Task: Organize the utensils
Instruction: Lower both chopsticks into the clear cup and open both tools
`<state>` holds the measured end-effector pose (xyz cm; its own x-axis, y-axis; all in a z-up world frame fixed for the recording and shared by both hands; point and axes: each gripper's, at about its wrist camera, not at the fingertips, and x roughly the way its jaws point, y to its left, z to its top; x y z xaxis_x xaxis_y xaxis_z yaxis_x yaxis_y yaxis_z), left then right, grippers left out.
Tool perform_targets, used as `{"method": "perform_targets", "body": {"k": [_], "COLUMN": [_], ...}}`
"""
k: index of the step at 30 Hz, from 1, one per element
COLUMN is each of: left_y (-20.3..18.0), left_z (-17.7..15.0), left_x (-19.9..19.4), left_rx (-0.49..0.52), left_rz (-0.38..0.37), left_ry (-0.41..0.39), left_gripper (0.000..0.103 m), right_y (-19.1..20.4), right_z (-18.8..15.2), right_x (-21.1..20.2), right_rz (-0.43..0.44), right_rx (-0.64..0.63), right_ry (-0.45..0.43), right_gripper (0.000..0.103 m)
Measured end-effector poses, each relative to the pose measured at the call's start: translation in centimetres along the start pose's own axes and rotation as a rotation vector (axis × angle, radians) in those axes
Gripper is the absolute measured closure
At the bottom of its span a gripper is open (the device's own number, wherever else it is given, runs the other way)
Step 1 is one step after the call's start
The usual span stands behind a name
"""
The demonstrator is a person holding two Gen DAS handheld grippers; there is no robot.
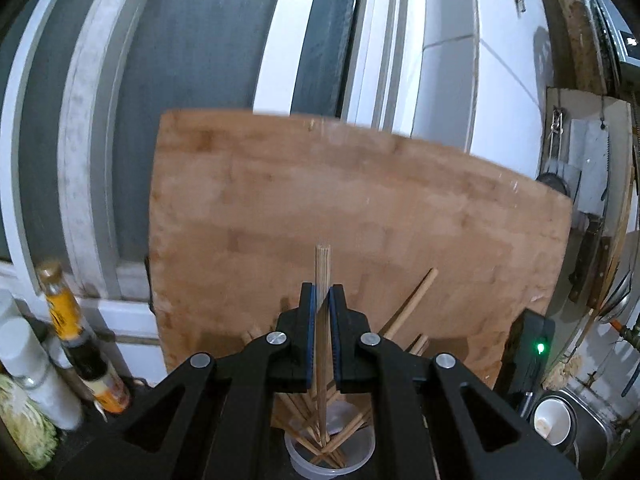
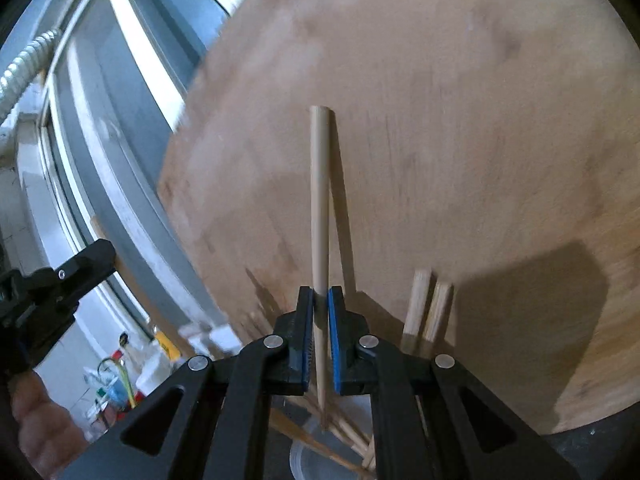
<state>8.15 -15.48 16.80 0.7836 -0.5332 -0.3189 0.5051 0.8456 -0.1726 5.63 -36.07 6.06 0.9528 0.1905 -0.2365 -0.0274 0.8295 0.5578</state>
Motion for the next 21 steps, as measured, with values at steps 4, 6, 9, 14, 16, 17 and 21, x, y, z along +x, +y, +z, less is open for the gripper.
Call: {"method": "perform_targets", "body": {"k": [4,6,9,14,16,17,21], "left_y": [1.1,1.3,1.3,2.6,3.1,3.2,3.4], "left_z": [-1.9,-2.7,-3.5,-4.7,-5.2,-5.3,-6.2], "left_x": [0.8,1.0,1.6,3.2,3.5,3.8,4.6], "left_rx": [-0.062,-0.069,-0.064,-0.128,-0.134,-0.137,-0.142], "left_rz": [-0.056,-0.076,-0.073,-0.103,-0.11,-0.112,-0.116], "left_ry": [0.007,0.008,0.019,0.06,0.066,0.076,0.1], "left_gripper": [0.097,0.097,0.097,0.097,0.097,0.097,0.097], "right_y": [0.6,0.7,0.7,-0.1,-0.6,-0.7,-0.2], "right_z": [-0.3,-0.4,-0.6,-0.9,-1.0,-1.1,-1.5], "right_x": [0.7,1.0,1.7,2.9,3.1,3.1,3.8], "right_rz": [-0.043,-0.047,-0.045,-0.031,-0.01,-0.009,-0.038], "right_rx": [-0.057,-0.064,-0.068,-0.017,0.009,0.013,-0.008], "right_ry": [0.062,0.079,0.115,0.182,0.21,0.214,0.257], "right_gripper": [0.094,0.094,0.094,0.094,0.094,0.094,0.094]}}
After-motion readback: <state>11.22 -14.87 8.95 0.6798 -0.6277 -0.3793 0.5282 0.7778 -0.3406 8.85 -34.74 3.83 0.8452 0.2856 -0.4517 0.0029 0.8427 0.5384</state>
